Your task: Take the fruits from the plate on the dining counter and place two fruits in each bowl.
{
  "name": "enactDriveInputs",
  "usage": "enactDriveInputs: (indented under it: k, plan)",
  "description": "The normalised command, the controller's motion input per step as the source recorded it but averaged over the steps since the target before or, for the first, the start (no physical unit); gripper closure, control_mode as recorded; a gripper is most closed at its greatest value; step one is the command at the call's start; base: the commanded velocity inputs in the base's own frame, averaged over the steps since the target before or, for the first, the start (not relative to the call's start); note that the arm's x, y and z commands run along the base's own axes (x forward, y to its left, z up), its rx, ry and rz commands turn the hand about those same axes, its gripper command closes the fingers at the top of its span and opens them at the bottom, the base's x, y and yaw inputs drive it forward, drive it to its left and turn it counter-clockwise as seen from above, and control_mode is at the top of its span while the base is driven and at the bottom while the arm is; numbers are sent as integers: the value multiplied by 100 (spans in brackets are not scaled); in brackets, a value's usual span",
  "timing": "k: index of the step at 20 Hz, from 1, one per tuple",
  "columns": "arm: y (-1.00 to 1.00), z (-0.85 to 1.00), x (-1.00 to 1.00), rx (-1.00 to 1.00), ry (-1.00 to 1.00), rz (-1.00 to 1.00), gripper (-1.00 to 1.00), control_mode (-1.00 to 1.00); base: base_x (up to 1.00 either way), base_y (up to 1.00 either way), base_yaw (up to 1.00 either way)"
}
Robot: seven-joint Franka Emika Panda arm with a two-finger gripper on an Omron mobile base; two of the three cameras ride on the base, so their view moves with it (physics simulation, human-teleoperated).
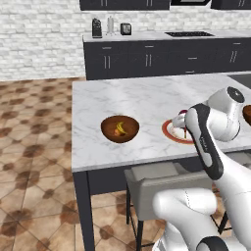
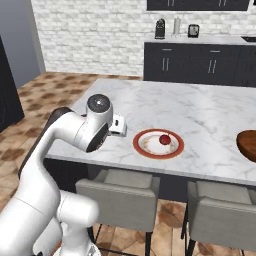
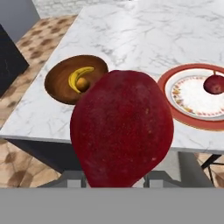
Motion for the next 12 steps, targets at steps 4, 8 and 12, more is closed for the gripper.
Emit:
enactDriveInputs:
  k: [4,8,12]
  plan:
    - [0,0,0,0,0,0,100,-100,0,0,0]
    - [0,0,0,0,0,0,100,-100,0,0,0]
    - [0,0,0,0,0,0,100,100,-52,-37,-1]
